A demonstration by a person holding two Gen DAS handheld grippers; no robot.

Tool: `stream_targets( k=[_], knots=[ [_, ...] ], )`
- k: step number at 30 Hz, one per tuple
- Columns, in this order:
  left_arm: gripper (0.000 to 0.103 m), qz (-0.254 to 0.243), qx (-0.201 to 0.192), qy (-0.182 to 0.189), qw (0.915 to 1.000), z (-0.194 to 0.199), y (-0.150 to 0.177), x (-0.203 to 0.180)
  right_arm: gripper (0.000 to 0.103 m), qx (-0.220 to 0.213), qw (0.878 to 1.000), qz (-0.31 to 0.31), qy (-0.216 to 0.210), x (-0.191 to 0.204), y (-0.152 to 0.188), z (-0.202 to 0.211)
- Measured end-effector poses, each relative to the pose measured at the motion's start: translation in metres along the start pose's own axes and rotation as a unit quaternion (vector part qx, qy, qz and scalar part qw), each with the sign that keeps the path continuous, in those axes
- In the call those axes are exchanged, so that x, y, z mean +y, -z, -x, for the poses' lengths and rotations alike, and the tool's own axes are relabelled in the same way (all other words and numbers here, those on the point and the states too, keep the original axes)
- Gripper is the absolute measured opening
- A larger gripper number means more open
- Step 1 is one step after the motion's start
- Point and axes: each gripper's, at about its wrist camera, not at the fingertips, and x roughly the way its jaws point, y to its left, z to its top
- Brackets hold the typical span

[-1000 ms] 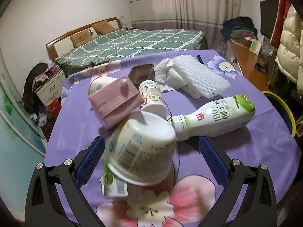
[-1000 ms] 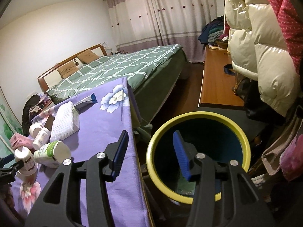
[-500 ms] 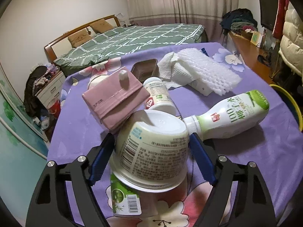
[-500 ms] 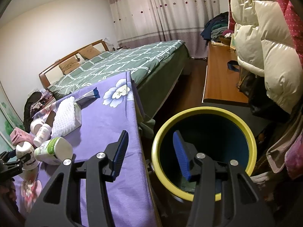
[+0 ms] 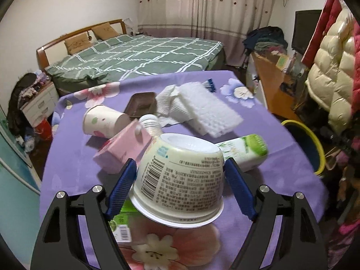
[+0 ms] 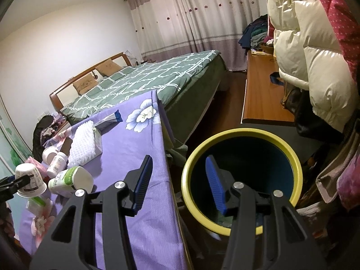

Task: Collect trash
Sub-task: 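Carry the yogurt cup over the yellow bin and open the left gripper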

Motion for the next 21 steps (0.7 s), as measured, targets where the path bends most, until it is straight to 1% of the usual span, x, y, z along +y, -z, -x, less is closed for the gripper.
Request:
stream_targets(
  k=[5, 8, 14, 19, 21],
  knots=[
    [0.079, 0.011, 0.005, 0.018, 0.9998, 0.005, -0.007, -0.009, 0.047, -0.011, 1.000, -0.006, -0.004, -0.006, -0.001, 0.011],
    [0.079, 0.021, 0.007, 0.036, 0.9991, 0.007, -0.012, -0.015, 0.047, -0.019, 1.000, -0.011, -0.004, -0.011, -0.002, 0.019],
    [0.079, 0.021, 0.007, 0.061, 0.9979, 0.015, -0.031, -0.037, 0.047, -0.034, 0.999, -0.018, -0.006, -0.020, -0.003, 0.034],
    [0.079, 0.015, 0.008, 0.093, 0.9955, 0.020, -0.056, -0.066, 0.047, -0.045, 0.999, -0.022, -0.008, -0.029, -0.003, 0.047],
    [0.079, 0.016, 0.014, 0.115, 0.9932, 0.019, -0.067, -0.083, 0.047, -0.050, 0.998, -0.024, -0.005, -0.035, -0.002, 0.054]
  ],
)
